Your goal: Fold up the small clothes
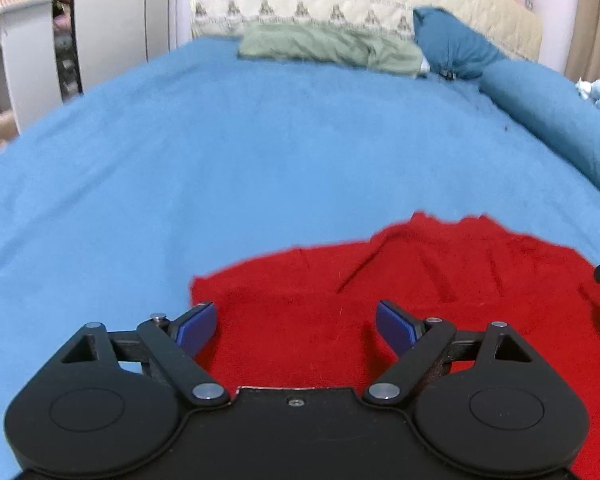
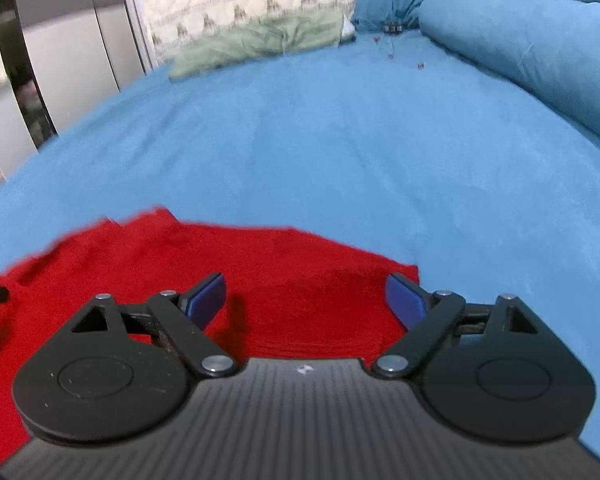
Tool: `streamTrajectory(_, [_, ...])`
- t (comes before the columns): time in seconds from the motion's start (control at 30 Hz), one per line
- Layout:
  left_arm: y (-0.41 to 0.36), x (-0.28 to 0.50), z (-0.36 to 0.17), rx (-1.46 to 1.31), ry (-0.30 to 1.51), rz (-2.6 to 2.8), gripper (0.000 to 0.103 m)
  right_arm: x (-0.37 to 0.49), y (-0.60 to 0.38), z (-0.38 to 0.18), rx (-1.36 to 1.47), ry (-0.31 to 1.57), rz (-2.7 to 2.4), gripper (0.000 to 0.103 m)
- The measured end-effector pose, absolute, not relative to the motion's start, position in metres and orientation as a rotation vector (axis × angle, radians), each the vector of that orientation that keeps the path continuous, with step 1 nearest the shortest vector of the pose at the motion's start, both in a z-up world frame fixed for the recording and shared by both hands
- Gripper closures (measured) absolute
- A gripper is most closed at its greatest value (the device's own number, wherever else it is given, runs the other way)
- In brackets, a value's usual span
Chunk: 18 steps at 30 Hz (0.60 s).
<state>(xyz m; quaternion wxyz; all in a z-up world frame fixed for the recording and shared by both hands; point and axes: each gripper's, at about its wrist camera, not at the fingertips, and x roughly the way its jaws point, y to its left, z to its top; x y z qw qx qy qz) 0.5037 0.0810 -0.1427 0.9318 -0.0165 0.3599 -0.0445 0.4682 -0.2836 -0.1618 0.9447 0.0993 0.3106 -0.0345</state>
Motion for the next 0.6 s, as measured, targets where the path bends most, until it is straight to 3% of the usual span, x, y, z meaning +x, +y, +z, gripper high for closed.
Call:
streamTrajectory(0.23, [0.084,0.422,-0.047,-0.052,0.621,-0.098,0.011,0.389,-0.282,-0.073,0.221,0.494,0.03,0.0])
streamTrajectory(0.3, [0.086,0.383,-0.014,-0.085,0.581,-0.114,0.0,0.353,-0.28,-0.042,0.232,0.481,0.076,0.0])
streamTrajectory(0.47, [0.089,0.284,0.054,-0.107,0.534,-0.131,0.0,0.249,-0.276,0.031,0.212,0.464,0.073,0.0])
streamTrajectory(0.6, [0.098,0.222,0.068,-0.116,0.558,-0.14,0.0,0.166,-0.274,0.068,0.171,0.495,0.038,0.0])
